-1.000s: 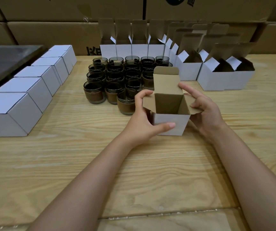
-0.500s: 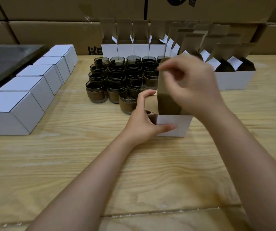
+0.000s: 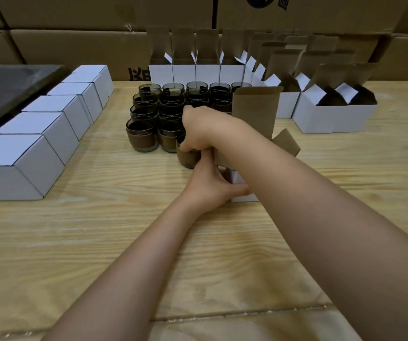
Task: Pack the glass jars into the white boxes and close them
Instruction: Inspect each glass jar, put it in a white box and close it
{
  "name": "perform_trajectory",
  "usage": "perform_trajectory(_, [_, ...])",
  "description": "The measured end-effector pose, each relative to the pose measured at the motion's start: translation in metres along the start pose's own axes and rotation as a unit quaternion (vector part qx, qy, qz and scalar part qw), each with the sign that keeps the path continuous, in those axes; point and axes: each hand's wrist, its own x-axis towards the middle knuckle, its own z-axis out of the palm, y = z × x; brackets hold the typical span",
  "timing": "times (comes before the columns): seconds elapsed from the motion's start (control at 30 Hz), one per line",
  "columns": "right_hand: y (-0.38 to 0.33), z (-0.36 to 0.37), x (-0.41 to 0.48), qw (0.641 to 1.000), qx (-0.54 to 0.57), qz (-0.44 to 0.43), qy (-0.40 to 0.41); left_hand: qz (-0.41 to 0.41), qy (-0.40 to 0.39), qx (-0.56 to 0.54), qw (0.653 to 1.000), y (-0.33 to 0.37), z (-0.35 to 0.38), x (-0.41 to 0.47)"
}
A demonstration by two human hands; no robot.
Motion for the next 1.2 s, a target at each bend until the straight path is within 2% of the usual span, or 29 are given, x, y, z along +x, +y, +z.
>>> perform_trajectory(0.3, [0.007, 0.001, -0.001, 0.997, 0.075, -0.017, 0.024, 0.001, 0.000, -0.019, 1.000, -0.001, 0.000, -0.001])
perform_trajectory(0.6, [0.011, -0.040, -0.031, 0.961, 0.185, -0.055, 0.196, -0.003, 0.005, -0.089, 0.996, 0.001, -0.001, -0.002])
perform_trajectory(0.87, [0.027, -0.050, -0.066, 0.955, 0.205, -0.081, 0.198, -0.001, -0.005, -0.053, 0.999, 0.002, -0.002, 0.001])
perform_trajectory(1.03, [0.037, -0.049, -0.078, 0.953, 0.184, -0.066, 0.232, 0.000, 0.014, -0.056, 0.998, 0.001, -0.002, 0.002])
perform_trajectory(1.2, [0.057, -0.042, -0.078, 0.965, 0.155, -0.027, 0.211, -0.017, 0.021, -0.069, 0.997, 0.001, -0.002, 0.003])
